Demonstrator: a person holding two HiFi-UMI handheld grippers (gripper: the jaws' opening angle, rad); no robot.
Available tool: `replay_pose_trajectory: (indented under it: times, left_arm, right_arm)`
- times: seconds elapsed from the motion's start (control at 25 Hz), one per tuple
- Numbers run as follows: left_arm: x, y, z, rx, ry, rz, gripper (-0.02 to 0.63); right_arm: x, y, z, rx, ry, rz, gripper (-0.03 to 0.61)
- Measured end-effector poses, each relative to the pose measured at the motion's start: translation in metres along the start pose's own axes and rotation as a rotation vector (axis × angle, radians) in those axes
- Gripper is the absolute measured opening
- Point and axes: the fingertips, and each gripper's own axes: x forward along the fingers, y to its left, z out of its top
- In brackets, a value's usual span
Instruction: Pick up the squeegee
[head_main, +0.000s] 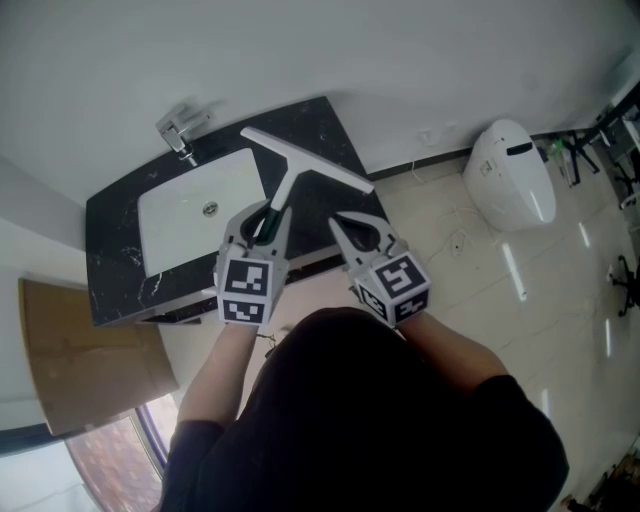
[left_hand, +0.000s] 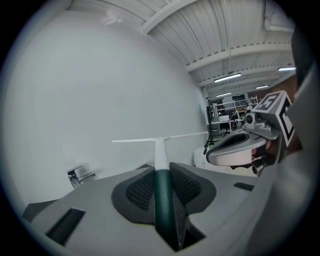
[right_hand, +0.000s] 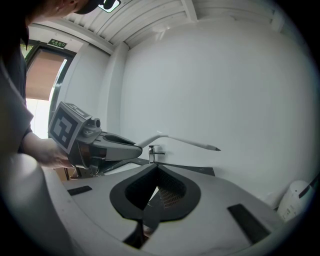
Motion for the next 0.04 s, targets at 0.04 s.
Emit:
replay_pose_trajectory:
  times: [0.04]
  left_arm:
    - [0.0002, -0.0003, 0.0004, 0.0, 0.0, 0.0, 0.104]
  right_arm:
    - [-0.0003, 0.0003, 0.0009, 0.004, 0.002, 0.0, 0.0]
